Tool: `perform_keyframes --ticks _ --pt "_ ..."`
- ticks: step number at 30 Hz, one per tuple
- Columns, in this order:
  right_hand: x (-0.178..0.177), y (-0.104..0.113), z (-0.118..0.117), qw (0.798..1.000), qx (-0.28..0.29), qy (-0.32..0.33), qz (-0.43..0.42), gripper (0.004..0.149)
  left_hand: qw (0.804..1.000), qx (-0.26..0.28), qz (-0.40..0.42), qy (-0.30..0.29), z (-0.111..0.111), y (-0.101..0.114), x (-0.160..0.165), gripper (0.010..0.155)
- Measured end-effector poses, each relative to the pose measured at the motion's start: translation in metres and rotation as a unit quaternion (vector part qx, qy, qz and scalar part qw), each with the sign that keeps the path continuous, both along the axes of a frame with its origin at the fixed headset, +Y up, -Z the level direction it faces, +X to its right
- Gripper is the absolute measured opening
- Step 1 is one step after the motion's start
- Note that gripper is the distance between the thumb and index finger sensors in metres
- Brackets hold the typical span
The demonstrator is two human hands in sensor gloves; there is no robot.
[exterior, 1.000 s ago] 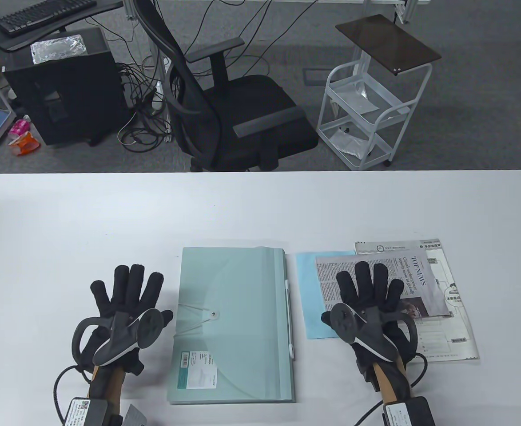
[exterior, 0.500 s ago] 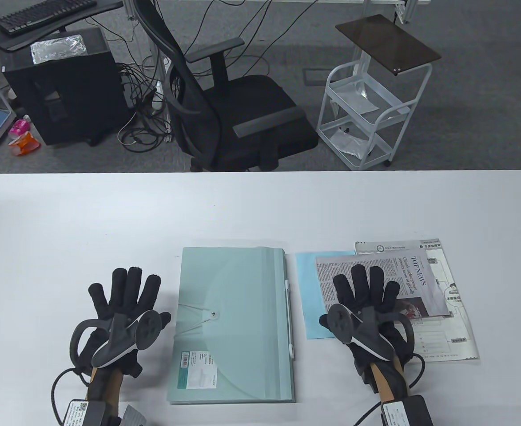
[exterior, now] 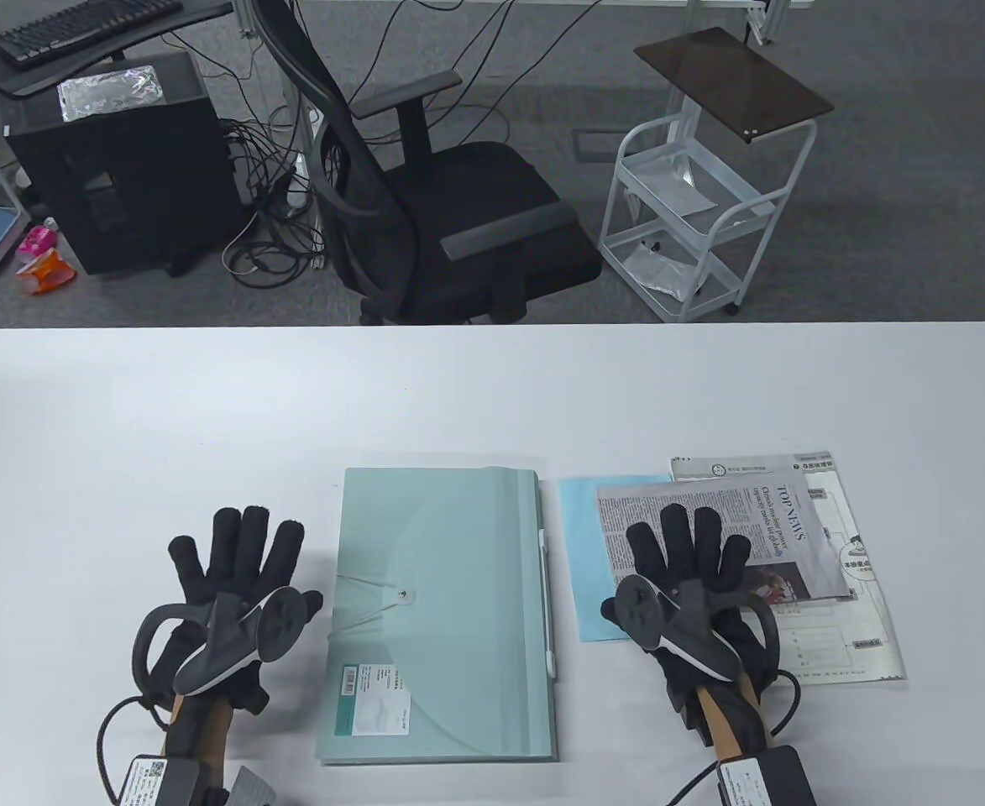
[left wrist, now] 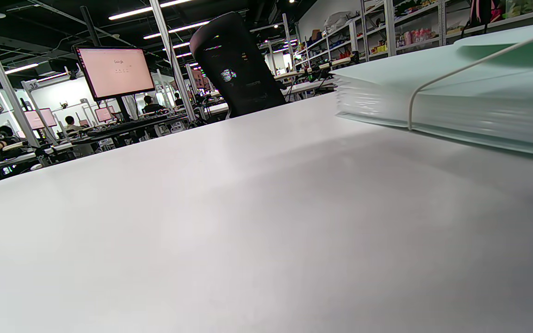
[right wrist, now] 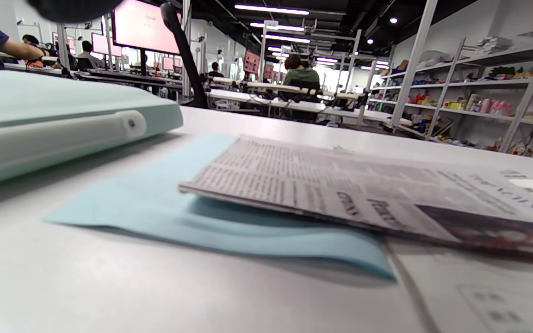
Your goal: Pull documents from accordion folder and sort
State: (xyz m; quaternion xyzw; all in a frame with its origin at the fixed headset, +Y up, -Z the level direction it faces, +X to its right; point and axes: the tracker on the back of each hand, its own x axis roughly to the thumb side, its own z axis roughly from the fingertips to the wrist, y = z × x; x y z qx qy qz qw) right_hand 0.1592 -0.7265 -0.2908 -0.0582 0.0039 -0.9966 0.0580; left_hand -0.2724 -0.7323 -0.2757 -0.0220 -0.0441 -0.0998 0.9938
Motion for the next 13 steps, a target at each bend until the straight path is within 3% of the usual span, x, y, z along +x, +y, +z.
perform_keyframes --ticks 13 --pt "-0.0020 -0.0005 0.0014 1.000 -0.008 0.001 0.009 0.085 1.000 0.001 0.000 0.000 0.0004 -0.0005 -0.0004 0.083"
